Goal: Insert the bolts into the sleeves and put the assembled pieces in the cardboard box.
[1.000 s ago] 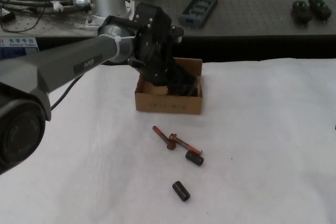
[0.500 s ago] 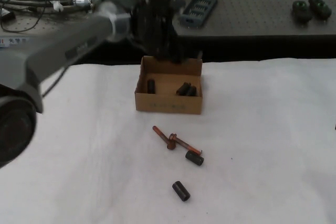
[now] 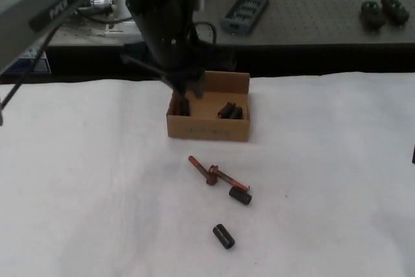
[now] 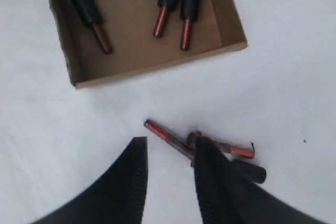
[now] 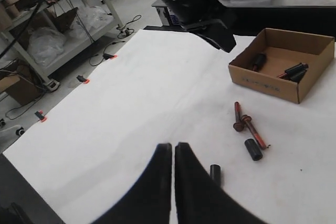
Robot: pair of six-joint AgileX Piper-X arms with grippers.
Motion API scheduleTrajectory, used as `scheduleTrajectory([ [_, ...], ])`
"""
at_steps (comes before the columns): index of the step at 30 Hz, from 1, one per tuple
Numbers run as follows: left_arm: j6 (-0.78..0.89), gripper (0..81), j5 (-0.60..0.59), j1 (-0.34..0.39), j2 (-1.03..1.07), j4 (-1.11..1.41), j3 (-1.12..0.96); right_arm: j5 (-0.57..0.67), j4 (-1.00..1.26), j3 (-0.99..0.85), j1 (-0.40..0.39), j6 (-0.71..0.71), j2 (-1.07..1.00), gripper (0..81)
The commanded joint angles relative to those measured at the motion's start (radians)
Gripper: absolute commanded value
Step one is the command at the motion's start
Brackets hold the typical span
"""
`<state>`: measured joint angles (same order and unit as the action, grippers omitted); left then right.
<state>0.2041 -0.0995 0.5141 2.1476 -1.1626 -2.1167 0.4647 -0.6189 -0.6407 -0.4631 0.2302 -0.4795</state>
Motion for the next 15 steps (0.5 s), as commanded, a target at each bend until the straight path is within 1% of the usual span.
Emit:
scheduleTrajectory([
  [1, 0.033, 22.8, 0.023, 0.021, -0.005, -0.027, -0.004, 0.06, -0.005, -0.005, 0.007, 0.001, 0.007, 2.9],
  [5, 0.119, 22.8, 0.059, 0.094, -0.005, -0.038, -0.004, 0.113, -0.005, -0.005, 0.007, 0.001, 0.007, 2.9],
  [9, 0.183, 22.8, 0.132, 0.168, -0.005, -0.049, 0.0, 0.121, -0.011, -0.005, 0.007, 0.001, 0.007, 2.9],
  [12, 0.242, 22.8, 0.144, 0.199, -0.005, -0.049, 0.021, 0.119, -0.046, -0.012, 0.007, 0.001, 0.007, 2.9],
  [15, 0.271, 22.8, 0.148, 0.206, -0.007, -0.049, 0.053, 0.083, -0.118, -0.034, 0.007, -0.021, 0.015, 2.9],
])
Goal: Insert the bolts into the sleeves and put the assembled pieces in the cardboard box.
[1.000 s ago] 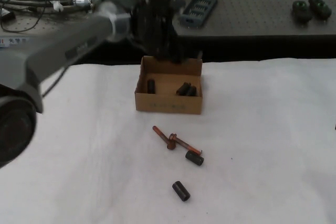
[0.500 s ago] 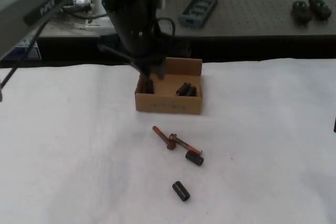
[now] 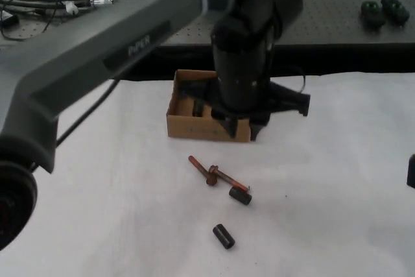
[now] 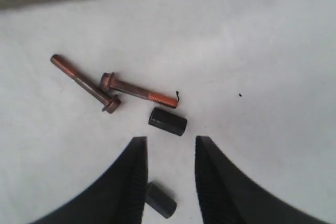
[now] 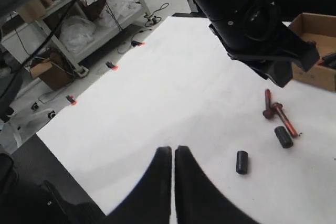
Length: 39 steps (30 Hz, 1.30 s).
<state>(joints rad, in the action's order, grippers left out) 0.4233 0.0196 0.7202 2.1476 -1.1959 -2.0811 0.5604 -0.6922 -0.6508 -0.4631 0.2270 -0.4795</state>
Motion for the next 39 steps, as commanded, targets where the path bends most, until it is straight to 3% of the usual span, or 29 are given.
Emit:
scheduleTrajectory([
  [1, 0.065, 22.8, 0.033, 0.0, -0.012, -0.025, 0.031, -0.04, -0.071, -0.031, 0.007, -0.035, 0.025, 2.9],
  [6, 0.063, 22.8, 0.047, 0.0, -0.081, 0.003, 0.147, -0.232, -0.143, -0.054, 0.007, -0.132, 0.104, 2.9],
  [10, 0.07, 22.8, 0.04, 0.004, -0.175, 0.097, 0.3, -0.295, -0.121, -0.054, 0.007, -0.161, 0.162, 2.9],
  [23, 0.297, 22.8, -0.027, 0.086, -0.356, 0.342, 0.719, -0.296, -0.109, -0.054, 0.007, -0.149, 0.178, 2.9],
  [28, 0.402, 22.8, -0.02, 0.119, -0.356, 0.415, 0.777, -0.296, -0.109, -0.054, 0.007, -0.106, 0.178, 2.9],
  [39, 0.494, 22.8, 0.045, 0.114, -0.323, 0.504, 0.791, -0.251, -0.109, -0.054, 0.007, -0.054, 0.178, 2.9],
])
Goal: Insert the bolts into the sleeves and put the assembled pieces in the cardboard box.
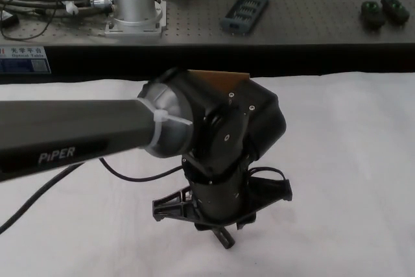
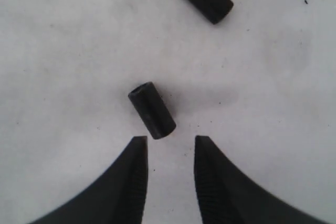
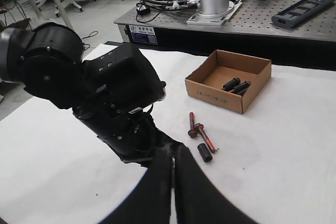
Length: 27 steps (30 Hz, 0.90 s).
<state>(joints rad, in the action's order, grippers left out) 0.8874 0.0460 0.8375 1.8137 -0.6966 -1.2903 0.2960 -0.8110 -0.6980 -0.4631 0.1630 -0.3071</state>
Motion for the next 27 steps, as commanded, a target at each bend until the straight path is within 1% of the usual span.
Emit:
scheduleTrajectory([
  [1, 0.03, 22.8, 0.017, -0.003, 0.018, 0.011, 0.0, 0.014, 0.01, -0.007, 0.007, 0.01, 0.006, 2.9],
  [8, 0.108, 22.8, 0.017, -0.019, 0.061, 0.04, 0.0, 0.017, 0.01, -0.007, 0.007, 0.025, 0.006, 2.9],
  [13, 0.185, 22.8, 0.047, -0.036, 0.063, 0.042, 0.0, 0.039, 0.01, -0.007, 0.007, 0.038, 0.006, 2.9],
  [23, 0.19, 22.8, 0.046, -0.049, 0.066, 0.066, 0.0, 0.039, 0.01, -0.007, 0.007, 0.044, 0.006, 2.9],
  [27, 0.19, 22.8, 0.002, -0.049, 0.087, 0.072, 0.0, 0.039, 0.01, -0.007, 0.007, 0.044, 0.006, 2.9],
])
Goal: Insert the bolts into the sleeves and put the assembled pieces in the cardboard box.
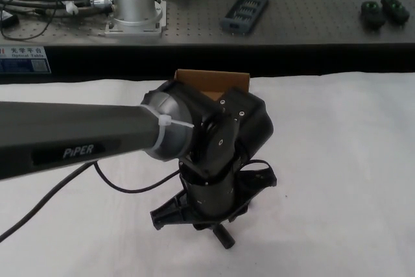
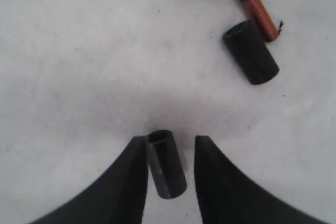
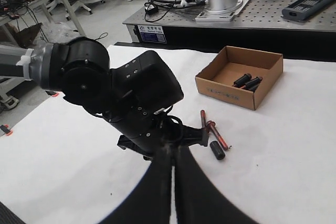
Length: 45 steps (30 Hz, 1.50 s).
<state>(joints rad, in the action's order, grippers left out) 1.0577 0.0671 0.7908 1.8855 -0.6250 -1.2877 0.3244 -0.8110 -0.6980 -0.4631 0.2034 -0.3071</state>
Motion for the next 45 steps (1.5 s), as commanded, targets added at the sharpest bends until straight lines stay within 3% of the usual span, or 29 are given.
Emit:
scheduleTrajectory([
  [1, 0.019, 22.8, -0.028, -0.002, 0.021, 0.0, -0.003, 0.01, 0.01, -0.007, 0.007, 0.004, 0.006, 2.9],
  [30, 0.042, 22.5, -0.08, -0.002, 0.087, -0.026, -0.003, 0.035, 0.01, -0.007, 0.007, 0.009, 0.006, 2.9],
  [40, 0.042, 2.0, -0.108, -0.002, 0.077, -0.027, -0.003, 0.037, 0.01, -0.007, 0.007, 0.022, 0.006, 2.9],
  [45, -0.014, 0.8, -0.074, -0.002, 0.021, -0.024, -0.003, 0.021, 0.01, -0.007, 0.007, 0.02, 0.006, 2.9],
])
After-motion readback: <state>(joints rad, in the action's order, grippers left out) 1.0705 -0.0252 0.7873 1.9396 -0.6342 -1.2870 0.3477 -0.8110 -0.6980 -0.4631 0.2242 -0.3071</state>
